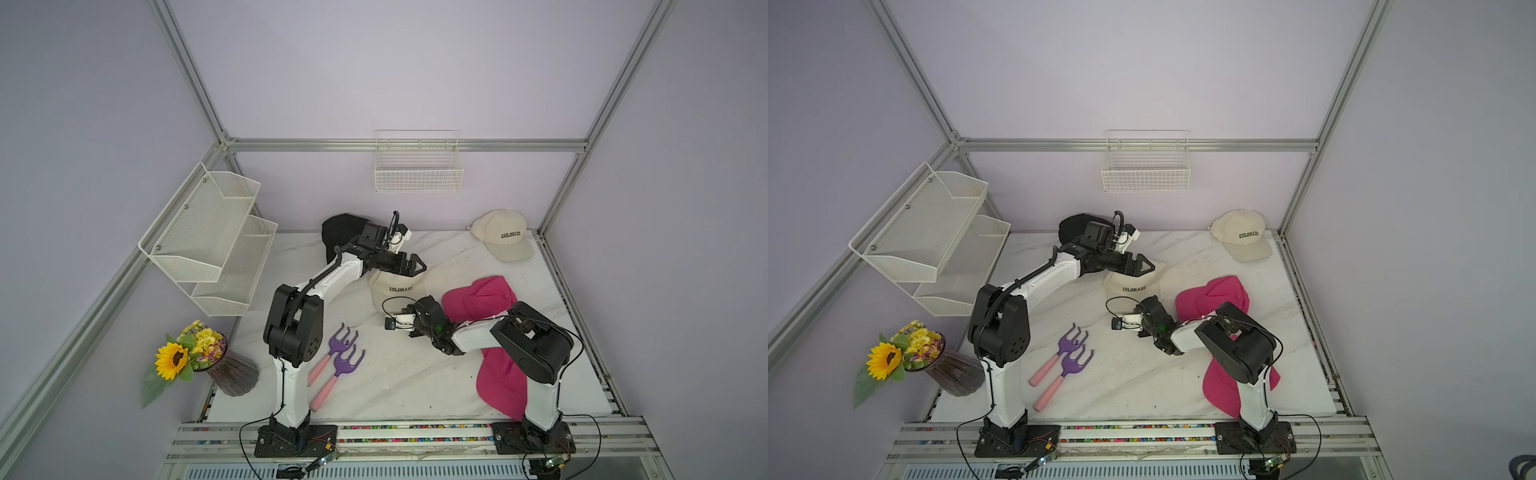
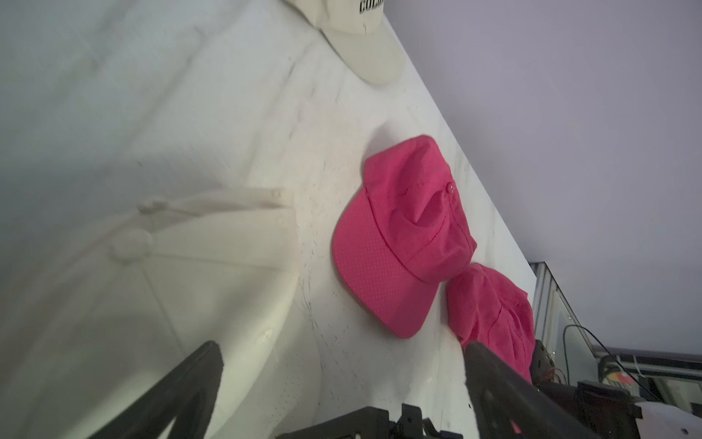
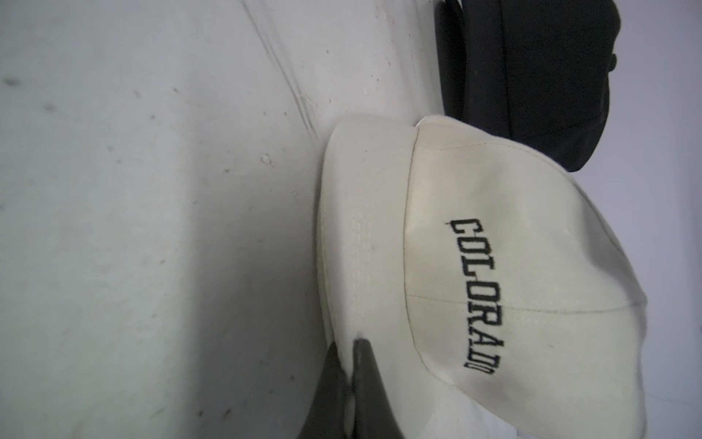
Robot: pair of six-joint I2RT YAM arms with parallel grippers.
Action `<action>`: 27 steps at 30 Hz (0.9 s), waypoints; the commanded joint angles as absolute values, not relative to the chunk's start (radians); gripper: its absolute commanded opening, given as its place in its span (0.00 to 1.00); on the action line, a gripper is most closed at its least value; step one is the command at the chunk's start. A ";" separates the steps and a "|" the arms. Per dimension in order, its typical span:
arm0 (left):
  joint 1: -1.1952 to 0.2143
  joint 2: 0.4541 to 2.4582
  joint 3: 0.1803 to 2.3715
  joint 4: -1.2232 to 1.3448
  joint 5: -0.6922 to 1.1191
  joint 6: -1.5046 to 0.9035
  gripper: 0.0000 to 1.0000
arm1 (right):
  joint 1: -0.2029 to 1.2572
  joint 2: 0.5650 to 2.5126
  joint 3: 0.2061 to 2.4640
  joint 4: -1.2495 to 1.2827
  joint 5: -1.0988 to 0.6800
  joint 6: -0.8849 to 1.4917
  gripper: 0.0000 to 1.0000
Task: Stack the baseball caps by color
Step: Place the baseball cap on the baseball cap.
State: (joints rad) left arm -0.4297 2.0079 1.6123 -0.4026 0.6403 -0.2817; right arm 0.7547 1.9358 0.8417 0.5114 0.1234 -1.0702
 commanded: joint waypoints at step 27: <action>-0.443 2.142 1.682 -0.274 0.558 -0.367 1.00 | 0.762 1.805 0.743 0.366 0.000 -0.938 0.97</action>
